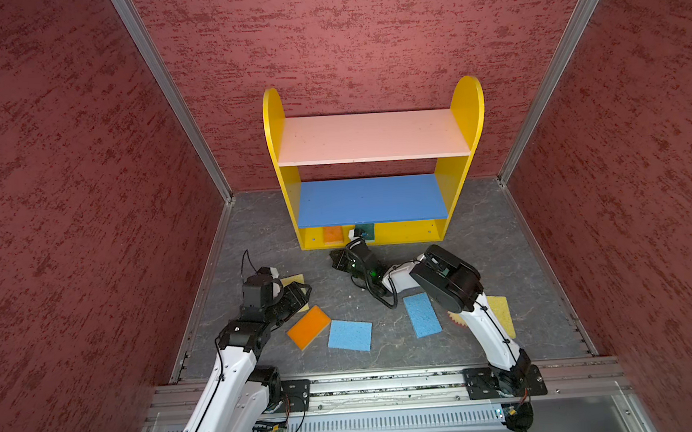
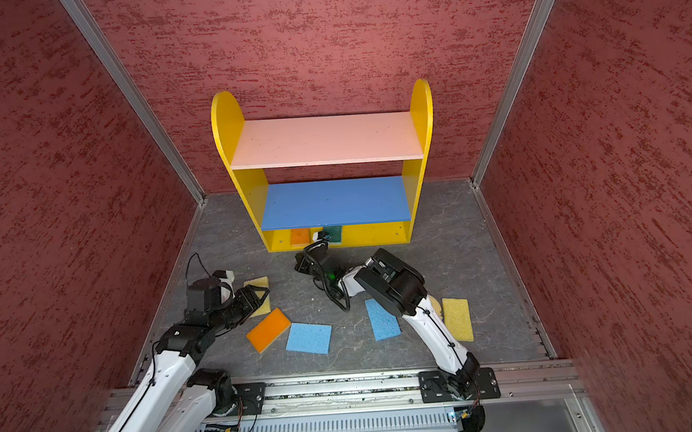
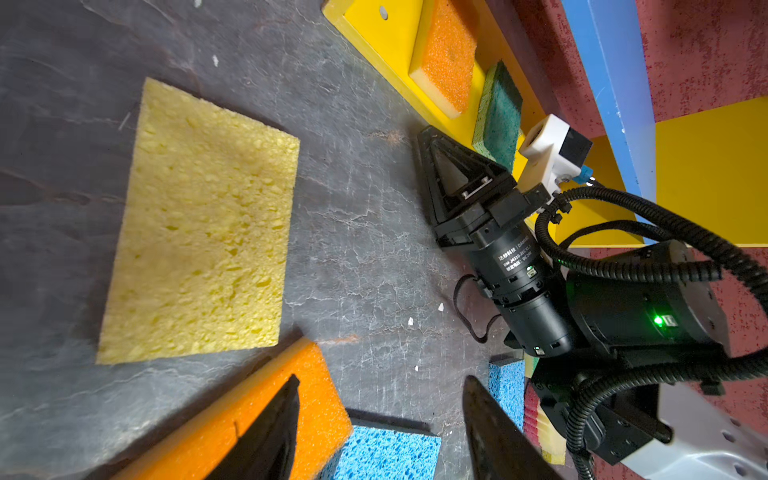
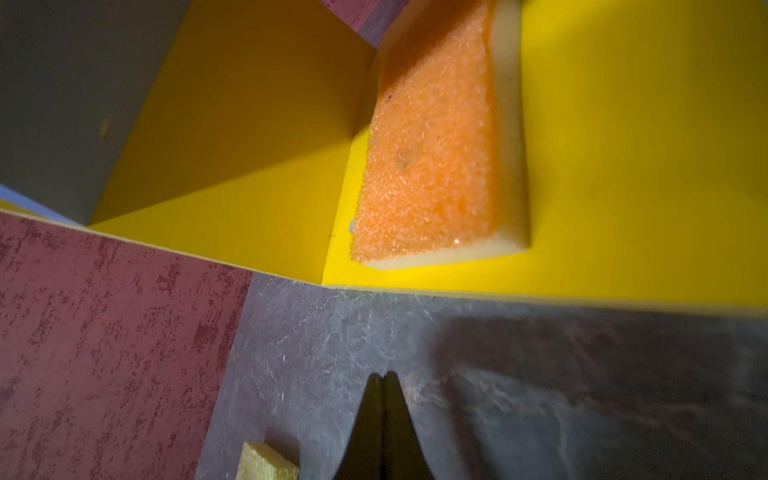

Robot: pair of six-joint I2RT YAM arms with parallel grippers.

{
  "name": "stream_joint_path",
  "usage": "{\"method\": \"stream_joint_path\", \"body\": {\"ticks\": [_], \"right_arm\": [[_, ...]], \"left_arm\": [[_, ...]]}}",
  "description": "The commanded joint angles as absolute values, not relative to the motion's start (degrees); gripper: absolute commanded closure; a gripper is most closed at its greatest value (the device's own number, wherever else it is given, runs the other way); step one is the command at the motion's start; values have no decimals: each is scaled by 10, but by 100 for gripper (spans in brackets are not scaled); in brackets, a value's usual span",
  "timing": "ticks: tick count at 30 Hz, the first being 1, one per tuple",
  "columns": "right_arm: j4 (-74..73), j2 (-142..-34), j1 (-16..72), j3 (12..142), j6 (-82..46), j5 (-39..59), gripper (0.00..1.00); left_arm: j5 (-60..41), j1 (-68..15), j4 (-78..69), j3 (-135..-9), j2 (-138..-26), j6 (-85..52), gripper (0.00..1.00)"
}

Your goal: Place and organize the cleaning sponges onto the shelf

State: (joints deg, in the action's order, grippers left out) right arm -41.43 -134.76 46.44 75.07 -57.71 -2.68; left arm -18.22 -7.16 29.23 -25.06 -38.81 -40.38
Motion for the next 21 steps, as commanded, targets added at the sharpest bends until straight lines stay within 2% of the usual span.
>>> {"method": "stream_joint_path", "body": {"ticks": [1, 21], "right_arm": [[-350, -1389, 463, 773, -608, -57, 95], [-280, -1437, 463, 874, -646, -79, 95]], "left_arm": [[-198, -55, 319, -243, -373, -382, 38], [-238, -23, 344, -236, -345, -369, 38]]}}
